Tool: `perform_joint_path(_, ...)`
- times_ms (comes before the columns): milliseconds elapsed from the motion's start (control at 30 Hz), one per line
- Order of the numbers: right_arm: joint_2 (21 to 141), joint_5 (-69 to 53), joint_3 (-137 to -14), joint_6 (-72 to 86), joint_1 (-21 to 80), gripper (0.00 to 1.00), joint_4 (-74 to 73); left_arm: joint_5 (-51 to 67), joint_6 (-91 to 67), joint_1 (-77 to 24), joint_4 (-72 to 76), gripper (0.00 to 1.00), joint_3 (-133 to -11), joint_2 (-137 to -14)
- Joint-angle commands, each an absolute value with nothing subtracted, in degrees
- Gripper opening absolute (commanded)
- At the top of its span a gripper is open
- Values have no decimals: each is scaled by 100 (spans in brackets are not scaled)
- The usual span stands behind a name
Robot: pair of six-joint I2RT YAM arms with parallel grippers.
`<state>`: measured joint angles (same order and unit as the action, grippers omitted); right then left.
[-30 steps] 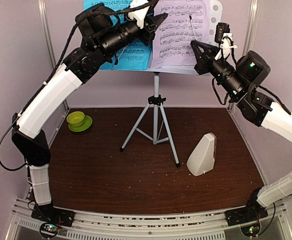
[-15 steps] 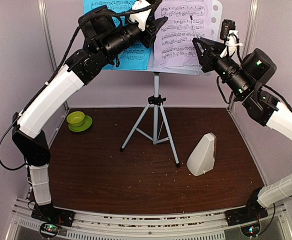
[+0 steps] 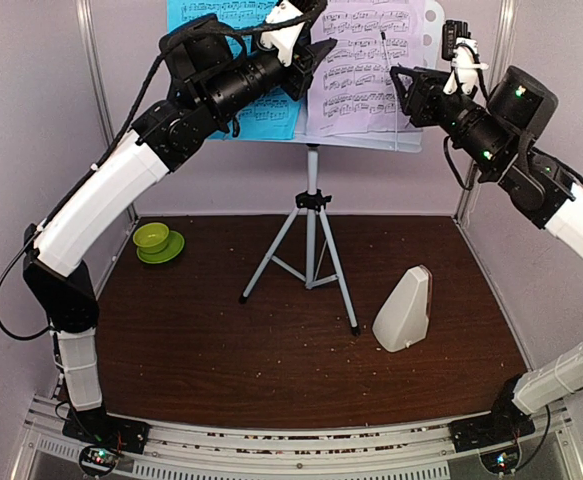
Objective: Set up the instrument practice props
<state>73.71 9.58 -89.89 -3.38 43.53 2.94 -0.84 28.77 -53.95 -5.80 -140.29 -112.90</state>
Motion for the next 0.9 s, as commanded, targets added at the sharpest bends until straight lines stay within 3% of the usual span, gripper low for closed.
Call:
perform_joint_path(0, 7616, 1227, -9460, -151, 4391, 44, -351, -43, 2792, -5379, -260, 27, -13992, -11060)
perform_joint_path(500, 8225, 1395, -10293, -64, 4440, 29, -873, 0, 2886, -5379, -281, 27, -13976, -11031)
perform_joint_path(800, 8314, 1520, -10402, -108, 4495, 1, -808, -30, 3027, -5379, -308, 27, -13966, -11013)
perform_joint_path(867, 8320, 1567, -10369, -127, 4498, 0, -780, -45, 3035, -5370, -319, 27, -13966, -11004)
